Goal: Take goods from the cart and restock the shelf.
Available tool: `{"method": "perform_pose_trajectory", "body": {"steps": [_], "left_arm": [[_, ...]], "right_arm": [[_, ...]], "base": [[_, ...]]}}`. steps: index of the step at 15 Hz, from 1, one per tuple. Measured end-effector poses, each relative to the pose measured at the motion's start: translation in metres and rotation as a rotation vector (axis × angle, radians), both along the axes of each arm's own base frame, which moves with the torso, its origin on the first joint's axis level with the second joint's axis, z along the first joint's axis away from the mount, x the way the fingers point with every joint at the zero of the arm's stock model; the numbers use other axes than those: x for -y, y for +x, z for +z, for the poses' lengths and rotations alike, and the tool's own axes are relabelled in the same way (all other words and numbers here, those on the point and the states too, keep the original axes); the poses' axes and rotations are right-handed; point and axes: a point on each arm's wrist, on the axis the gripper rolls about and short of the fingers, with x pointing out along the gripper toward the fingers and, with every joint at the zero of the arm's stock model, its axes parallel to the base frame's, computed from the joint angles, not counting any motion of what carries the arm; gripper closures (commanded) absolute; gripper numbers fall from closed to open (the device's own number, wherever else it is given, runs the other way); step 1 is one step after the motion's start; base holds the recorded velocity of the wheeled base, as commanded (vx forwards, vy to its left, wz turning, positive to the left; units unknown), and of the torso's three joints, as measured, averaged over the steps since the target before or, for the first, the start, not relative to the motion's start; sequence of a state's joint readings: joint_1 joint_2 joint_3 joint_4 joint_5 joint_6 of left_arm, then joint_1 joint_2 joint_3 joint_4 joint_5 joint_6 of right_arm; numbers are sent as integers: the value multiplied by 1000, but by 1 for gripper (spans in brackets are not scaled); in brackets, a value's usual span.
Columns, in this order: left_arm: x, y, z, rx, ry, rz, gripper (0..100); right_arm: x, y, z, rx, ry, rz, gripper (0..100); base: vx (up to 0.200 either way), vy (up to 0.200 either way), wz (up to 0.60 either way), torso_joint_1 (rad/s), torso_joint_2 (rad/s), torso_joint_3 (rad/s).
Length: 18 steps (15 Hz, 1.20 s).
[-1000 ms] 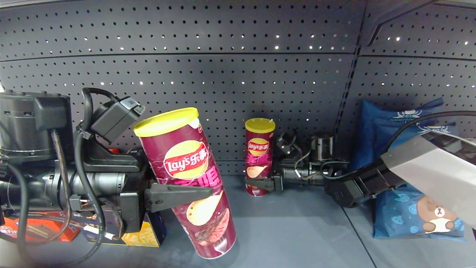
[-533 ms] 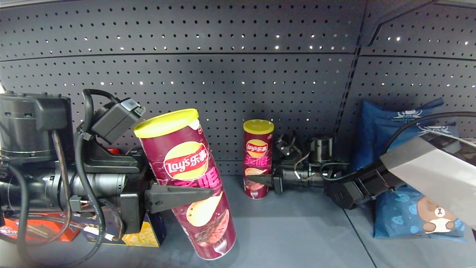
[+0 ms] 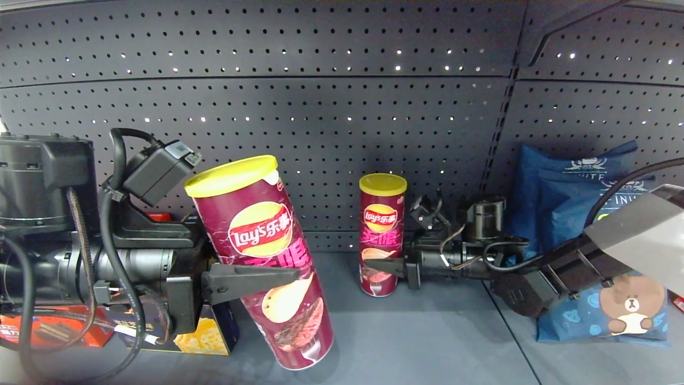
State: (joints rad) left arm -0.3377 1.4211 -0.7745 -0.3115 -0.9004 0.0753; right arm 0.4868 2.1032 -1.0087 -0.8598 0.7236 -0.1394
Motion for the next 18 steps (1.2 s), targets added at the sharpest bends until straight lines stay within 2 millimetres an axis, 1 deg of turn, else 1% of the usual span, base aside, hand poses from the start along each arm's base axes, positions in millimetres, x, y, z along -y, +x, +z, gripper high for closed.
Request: {"method": "perform_pose_trajectory", "body": {"steps": [2, 4, 8, 13, 18], "left_arm": [[0, 0, 0, 0, 0, 0, 100], [0, 0, 0, 1, 0, 0, 100], [0, -1, -1, -2, 1, 0, 100], [-1, -2, -6, -21, 8, 5, 100], [-1, -2, -8, -27, 10, 3, 100]], "right_arm": [[6, -14, -2, 2, 0, 0, 100], [7, -26, 0, 13, 7, 12, 100], [2, -56, -1, 5, 8, 65, 100], [-7, -83, 1, 0, 2, 107, 100], [-2, -103, 2, -10, 2, 128, 100]], "base": [[0, 0, 0, 0, 0, 0], [0, 0, 0, 0, 0, 0], [0, 0, 0, 0, 0, 0], [0, 0, 0, 0, 0, 0], [0, 0, 0, 0, 0, 0]]}}
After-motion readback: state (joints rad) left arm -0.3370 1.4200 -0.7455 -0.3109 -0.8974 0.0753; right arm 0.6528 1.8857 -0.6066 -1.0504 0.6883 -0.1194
